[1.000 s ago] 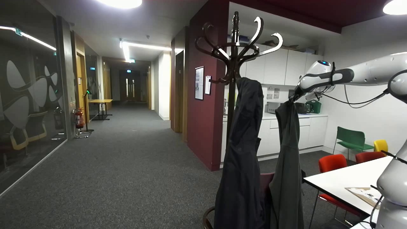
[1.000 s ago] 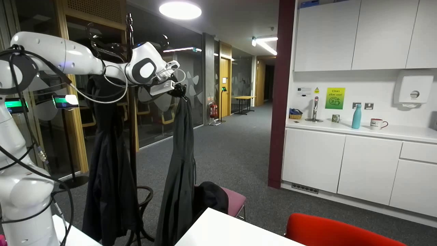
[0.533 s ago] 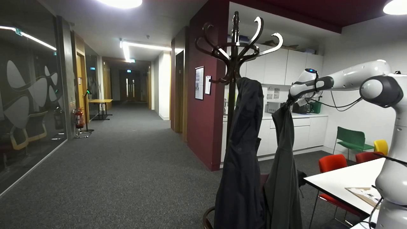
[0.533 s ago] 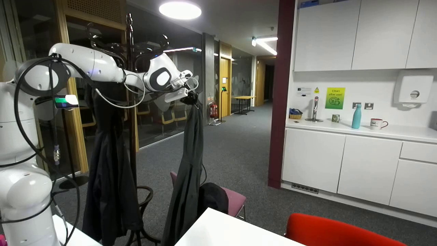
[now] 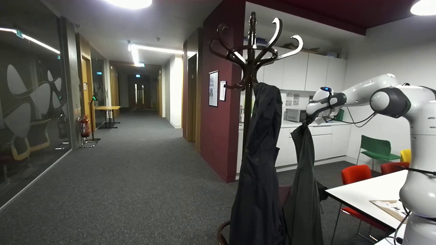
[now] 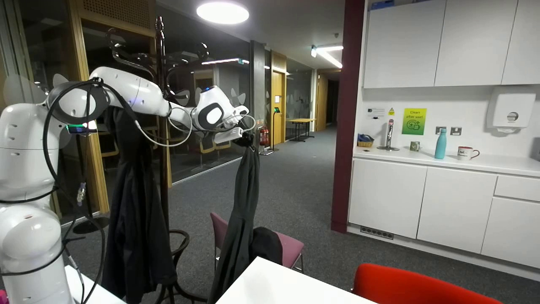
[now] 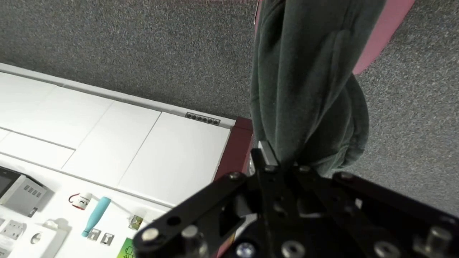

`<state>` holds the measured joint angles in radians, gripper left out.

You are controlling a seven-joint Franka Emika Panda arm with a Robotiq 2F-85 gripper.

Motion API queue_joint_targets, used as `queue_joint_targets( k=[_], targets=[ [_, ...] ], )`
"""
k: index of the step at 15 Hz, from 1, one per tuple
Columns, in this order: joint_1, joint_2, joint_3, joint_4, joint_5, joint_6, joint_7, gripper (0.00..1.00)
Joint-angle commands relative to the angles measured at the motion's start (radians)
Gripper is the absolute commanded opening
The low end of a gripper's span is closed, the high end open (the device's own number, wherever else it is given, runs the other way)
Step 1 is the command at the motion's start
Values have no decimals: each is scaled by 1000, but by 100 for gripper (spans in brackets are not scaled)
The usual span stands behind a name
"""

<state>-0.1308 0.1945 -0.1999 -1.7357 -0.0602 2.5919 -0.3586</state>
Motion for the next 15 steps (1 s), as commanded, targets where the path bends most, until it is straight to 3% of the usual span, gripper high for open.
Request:
queue_joint_targets(
  k=[1,6,7,9,15],
  targets=[
    [-46,10,35,-36,27,73,-14,1],
    [-69,15,58,-81,44,116,-24,1],
    [-73,12,66,-88,51,120,-34,30],
    [-72,7,73,-100,51,128,-38,37],
    [-77,-4,96,-111,62,151,-47,83]
  ],
)
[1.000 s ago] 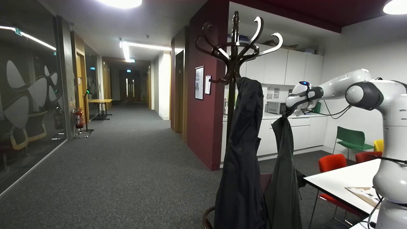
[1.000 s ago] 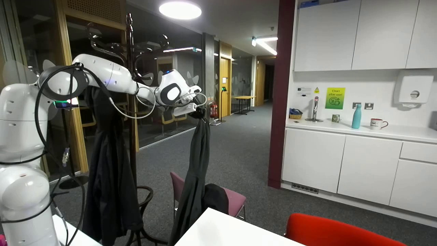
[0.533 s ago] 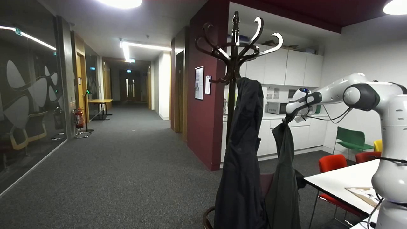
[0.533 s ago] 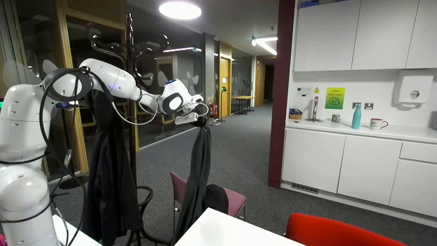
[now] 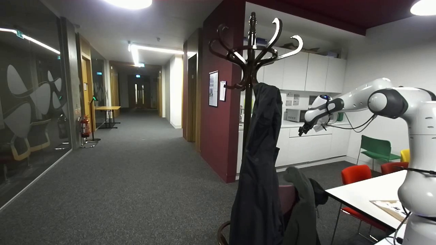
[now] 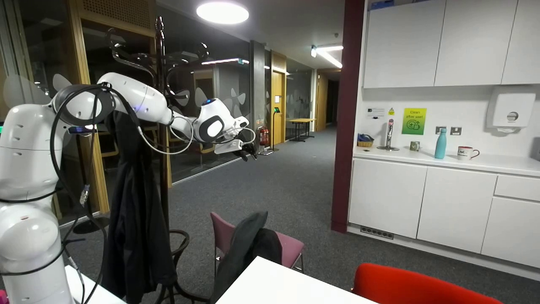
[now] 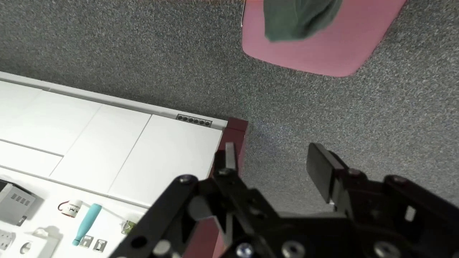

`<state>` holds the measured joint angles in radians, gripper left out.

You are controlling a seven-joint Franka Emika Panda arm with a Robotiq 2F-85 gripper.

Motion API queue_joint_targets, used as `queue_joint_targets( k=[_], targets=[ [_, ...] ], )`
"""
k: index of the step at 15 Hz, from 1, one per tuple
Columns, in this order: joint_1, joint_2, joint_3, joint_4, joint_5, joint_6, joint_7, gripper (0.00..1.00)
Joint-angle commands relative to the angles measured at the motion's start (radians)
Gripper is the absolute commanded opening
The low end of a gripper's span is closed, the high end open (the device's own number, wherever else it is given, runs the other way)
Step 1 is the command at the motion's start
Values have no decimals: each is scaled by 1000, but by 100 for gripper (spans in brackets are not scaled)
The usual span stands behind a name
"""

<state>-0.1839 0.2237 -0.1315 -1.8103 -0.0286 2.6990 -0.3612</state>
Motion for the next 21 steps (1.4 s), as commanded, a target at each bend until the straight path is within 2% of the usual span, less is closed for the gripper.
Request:
queue_joint_targets(
  k=[1,3,6,12,19,21],
  targets=[
    [-26,-36,31,-39,37,50,-48,90],
    [-28,-47,39,-51,47,65,-59,100],
    [-29,-89,55,-89,74,100,-92,100],
    [-9,-238,94,-195,260,194,-270,100],
    [44,-439,84,-264,505,162,-448,100],
    [51,-504,79,-289,528,135,-469,100]
  ],
)
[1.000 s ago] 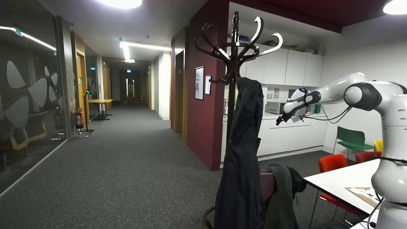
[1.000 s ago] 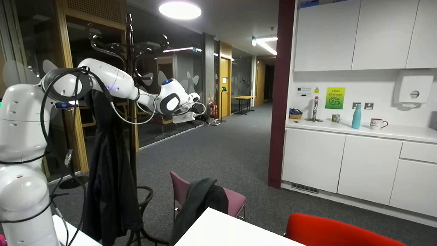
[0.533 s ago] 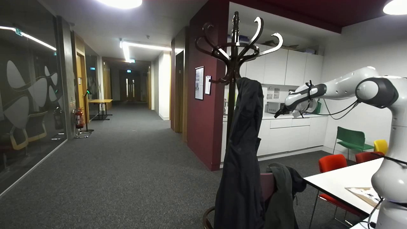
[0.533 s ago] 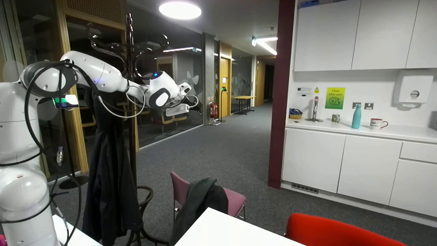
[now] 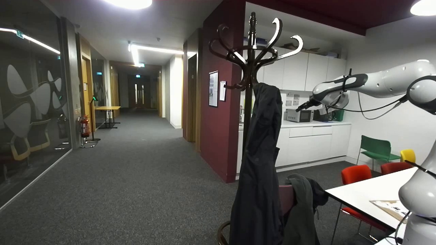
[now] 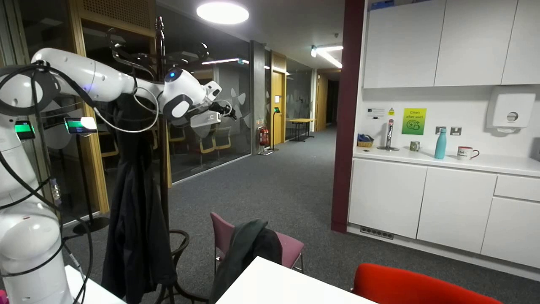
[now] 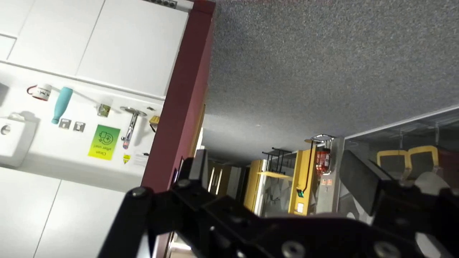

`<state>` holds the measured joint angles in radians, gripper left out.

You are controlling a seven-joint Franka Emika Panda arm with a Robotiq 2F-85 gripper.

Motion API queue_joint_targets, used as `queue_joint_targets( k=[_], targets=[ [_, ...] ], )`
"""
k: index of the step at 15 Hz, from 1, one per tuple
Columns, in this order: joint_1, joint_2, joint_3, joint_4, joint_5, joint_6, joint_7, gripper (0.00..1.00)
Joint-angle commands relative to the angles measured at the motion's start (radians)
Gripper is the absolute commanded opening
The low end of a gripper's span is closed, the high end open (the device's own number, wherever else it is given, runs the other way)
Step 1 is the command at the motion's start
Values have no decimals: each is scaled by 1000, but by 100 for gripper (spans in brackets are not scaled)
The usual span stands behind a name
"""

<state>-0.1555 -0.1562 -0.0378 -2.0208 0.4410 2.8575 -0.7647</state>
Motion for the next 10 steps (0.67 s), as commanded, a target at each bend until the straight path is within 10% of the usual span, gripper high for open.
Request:
queue_joint_targets(
  k=[1,10],
  targets=[
    [23,-158,-15,-93,56,-35,-71,100],
    [111,-431,-141,-203,-140,-330,91,100]
  ],
)
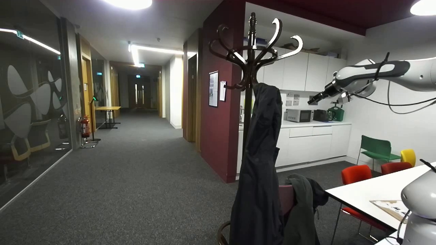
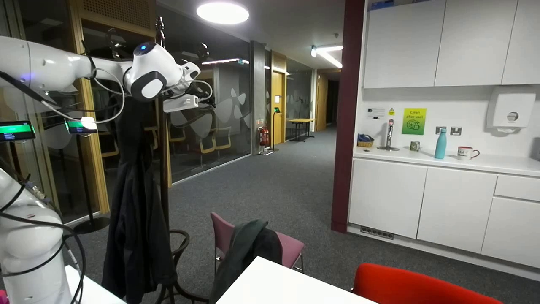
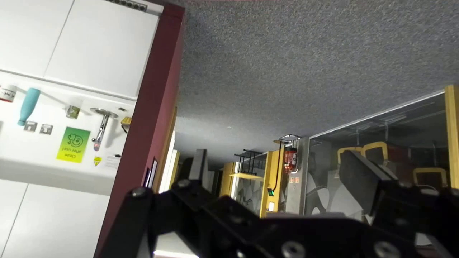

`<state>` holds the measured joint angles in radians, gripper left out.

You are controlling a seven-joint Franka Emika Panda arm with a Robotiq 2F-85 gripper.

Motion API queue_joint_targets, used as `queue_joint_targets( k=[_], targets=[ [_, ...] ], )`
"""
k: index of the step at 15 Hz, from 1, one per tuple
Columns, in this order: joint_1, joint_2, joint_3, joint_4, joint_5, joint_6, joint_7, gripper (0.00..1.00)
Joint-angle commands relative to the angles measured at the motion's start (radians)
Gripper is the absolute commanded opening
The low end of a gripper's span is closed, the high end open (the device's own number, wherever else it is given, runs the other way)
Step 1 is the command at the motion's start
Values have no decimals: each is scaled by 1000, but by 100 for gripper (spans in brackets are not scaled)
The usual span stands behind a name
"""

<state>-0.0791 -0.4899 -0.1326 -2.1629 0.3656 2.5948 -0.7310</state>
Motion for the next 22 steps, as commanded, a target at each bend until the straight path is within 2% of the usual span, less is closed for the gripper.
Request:
queue_joint_targets(
  k=[1,3,4,6,18,22],
  targets=[
    [25,-114,-49,-68,-98,-89,89,100],
    [14,-137,-61,-81,-154,-122,145,100],
    [57,-98,-81,-48,-150,-95,127,100],
    [55,-120,-89,-65,-171,-109,148,100],
    [54,-122,-90,-70,-172,-110,149,100],
    [52,-147,-48,-154,-202,-6,200,100]
  ],
)
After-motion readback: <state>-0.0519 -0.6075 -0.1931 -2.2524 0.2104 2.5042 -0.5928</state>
